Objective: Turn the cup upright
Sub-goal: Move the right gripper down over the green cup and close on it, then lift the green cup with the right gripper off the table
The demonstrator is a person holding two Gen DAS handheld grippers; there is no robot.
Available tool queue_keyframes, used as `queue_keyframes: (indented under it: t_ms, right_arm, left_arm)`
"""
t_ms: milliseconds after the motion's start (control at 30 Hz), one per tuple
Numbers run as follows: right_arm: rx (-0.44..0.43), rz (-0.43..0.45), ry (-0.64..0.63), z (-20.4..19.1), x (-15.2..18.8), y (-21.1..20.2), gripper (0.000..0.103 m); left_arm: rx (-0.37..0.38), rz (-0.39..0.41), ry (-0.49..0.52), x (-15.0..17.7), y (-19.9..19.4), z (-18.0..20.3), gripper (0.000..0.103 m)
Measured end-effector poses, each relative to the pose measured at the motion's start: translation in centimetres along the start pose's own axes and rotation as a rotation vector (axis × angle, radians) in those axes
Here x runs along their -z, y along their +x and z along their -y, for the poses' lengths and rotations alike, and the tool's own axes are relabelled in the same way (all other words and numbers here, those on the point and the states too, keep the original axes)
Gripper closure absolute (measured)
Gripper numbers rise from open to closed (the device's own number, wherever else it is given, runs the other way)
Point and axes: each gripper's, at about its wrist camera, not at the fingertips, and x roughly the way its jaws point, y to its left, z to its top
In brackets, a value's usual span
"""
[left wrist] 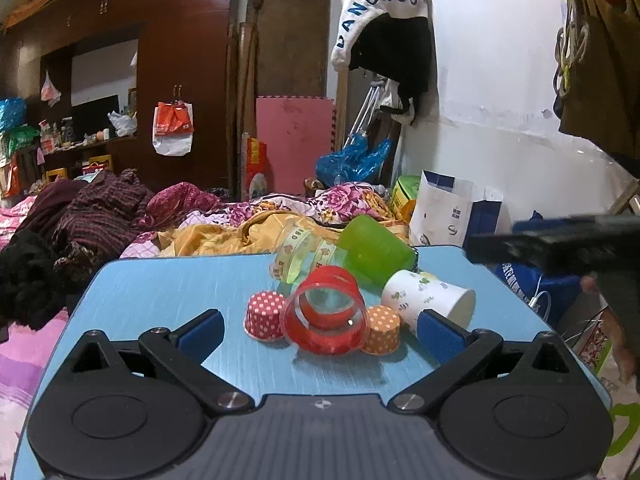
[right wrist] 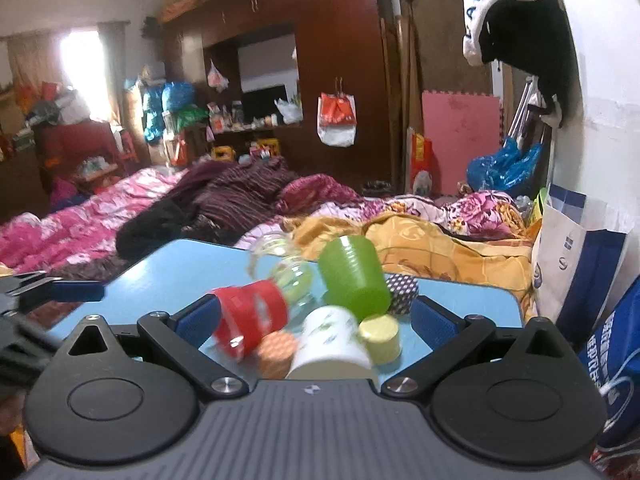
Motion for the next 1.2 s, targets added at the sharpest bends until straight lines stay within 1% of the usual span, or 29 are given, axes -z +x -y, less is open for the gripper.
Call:
queue_keyframes:
  t_ms: [67,133,233,300,333,467,533,600,633,733,833,967,1033,1100,1200]
  right_arm:
    - [0.006,-0.028,0.005,0.6,-1.1,1.8,0.001]
    - [0.009,-0.06,0.002,1.1,-2.0,3.4,0.001]
    - [0.03,-0.111,-0.026,1.7,-2.9,5.6,0.001]
    - [0.025,-0.149,-0.03,2.3,-3.4,7.2,0.004]
    - [0.024,-0.163,-0.03,2.6,-3.5,7.6,0.006]
    - [-0.009,-0.226,-0.05,3.2,-3.8,9.3,0.012]
    - [-0.032,-0.246,-0.05,3.4,-3.8,9.8,0.012]
    - [-0.068,-0.276,-0.03,3.8,-3.8,10.5,0.015]
    - [-0.087,-0.289,-0.03,3.8,-3.8,10.7,0.016]
    - [-0.105,-0.317,-0.054,3.4,-4.1,10.9,0.016]
    - [-0.102,-0.351,-0.08,3.1,-4.7,11.7,0.016]
    - [-0.106,-0.403,-0.095,3.7,-5.9,13.5,0.017]
    - [-0.122,-0.442,-0.088,4.0,-6.3,14.3,0.017]
    - [-0.12,-0.469,-0.089,4.1,-6.4,15.1,0.017]
    - [-0.127,-0.507,-0.102,4.0,-6.5,15.8,0.02]
  left_arm:
    - [0.009,-0.008,-0.013,-0.6,1.0,-0.4,0.0]
    - [0.016,-0.036,-0.027,-1.3,2.4,-0.6,0.0]
    - [0.034,-0.064,-0.023,-2.3,4.1,-0.8,0.0]
    - [0.034,-0.073,-0.012,-3.0,4.7,-1.2,0.0]
    - [0.024,-0.076,-0.011,-3.4,4.9,-1.5,0.0]
    - [0.023,-0.088,-0.037,-5.3,5.9,-2.7,0.0]
    - [0.02,-0.113,-0.022,-6.6,7.1,-2.6,0.0]
    - [0.038,-0.142,-0.024,-7.5,8.5,-2.8,0.0]
    - [0.035,-0.145,-0.021,-7.8,9.0,-2.9,0.0]
    - [0.003,-0.148,-0.008,-8.2,10.1,-2.9,0.0]
    - [0.019,-0.169,-0.031,-8.1,10.9,-3.6,0.0]
    - [0.015,-0.184,-0.039,-7.8,11.5,-4.4,0.0]
    - [0.02,-0.184,-0.044,-7.6,11.4,-4.6,0.0]
    - [0.02,-0.18,-0.05,-7.5,11.3,-5.0,0.0]
    - [0.029,-0.175,-0.06,-7.3,11.0,-5.4,0.0]
